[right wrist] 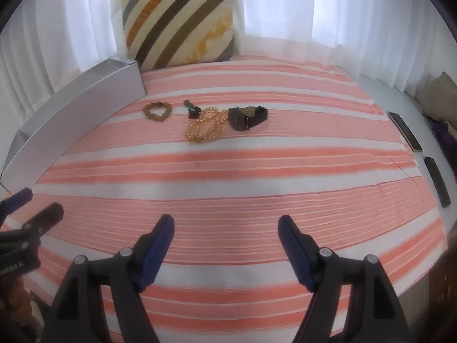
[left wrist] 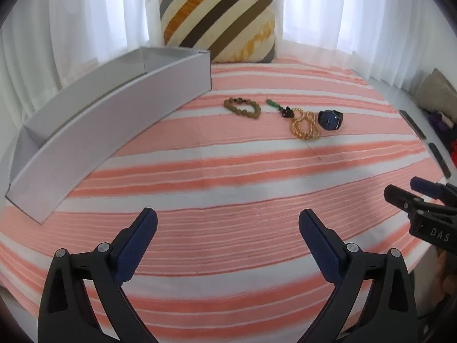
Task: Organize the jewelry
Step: 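Withdraw both tools from the box toward the remaining jewelry, then grasp the brown wooden bead bracelet with the left tool while the right tool grasps the black watch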
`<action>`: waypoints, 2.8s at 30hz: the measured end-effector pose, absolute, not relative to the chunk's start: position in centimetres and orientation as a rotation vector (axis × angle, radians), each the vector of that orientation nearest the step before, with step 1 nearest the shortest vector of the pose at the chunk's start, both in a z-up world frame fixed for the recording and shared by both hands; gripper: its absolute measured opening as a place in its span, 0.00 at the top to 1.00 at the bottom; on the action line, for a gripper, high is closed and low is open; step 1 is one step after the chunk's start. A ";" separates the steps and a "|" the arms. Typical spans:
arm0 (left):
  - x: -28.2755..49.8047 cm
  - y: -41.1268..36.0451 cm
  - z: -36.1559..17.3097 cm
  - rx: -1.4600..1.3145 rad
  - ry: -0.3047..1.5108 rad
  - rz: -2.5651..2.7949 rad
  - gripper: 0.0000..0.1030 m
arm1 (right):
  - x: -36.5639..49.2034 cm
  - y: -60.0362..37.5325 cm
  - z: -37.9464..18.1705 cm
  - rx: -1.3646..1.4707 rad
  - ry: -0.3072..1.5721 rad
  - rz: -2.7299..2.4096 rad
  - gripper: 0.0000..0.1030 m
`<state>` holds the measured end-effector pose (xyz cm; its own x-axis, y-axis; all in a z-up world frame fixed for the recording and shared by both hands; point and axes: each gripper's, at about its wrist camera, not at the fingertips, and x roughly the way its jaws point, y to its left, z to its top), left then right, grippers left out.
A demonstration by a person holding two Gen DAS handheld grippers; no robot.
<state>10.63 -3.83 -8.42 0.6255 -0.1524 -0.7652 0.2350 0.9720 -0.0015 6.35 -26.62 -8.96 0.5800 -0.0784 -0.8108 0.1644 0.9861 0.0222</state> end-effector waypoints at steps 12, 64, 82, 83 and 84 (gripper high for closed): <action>10.5 -4.7 -8.4 0.134 0.853 -0.204 0.03 | 6.2 -26.0 -7.7 0.065 0.891 -0.161 0.26; 37.6 -10.6 -15.9 0.146 1.038 -0.089 0.09 | 28.0 -30.7 -14.8 -0.187 1.093 0.146 0.59; 29.7 -6.9 -9.7 -0.057 0.948 -0.410 0.91 | 20.7 -31.6 -10.1 0.064 1.036 0.203 0.89; 29.7 -6.8 -9.0 -0.069 0.945 -0.419 0.91 | 20.3 -31.2 -9.6 0.058 1.032 0.208 0.89; 29.1 -6.4 -8.2 -0.079 0.941 -0.425 0.91 | 19.7 -30.9 -9.2 0.052 1.028 0.210 0.89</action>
<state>29.10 -6.42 -8.18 0.5132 -0.3867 -0.7662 0.3192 0.9147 -0.2478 19.74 -30.89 -9.18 0.4985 0.1980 -0.8440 -0.1491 0.9786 0.1415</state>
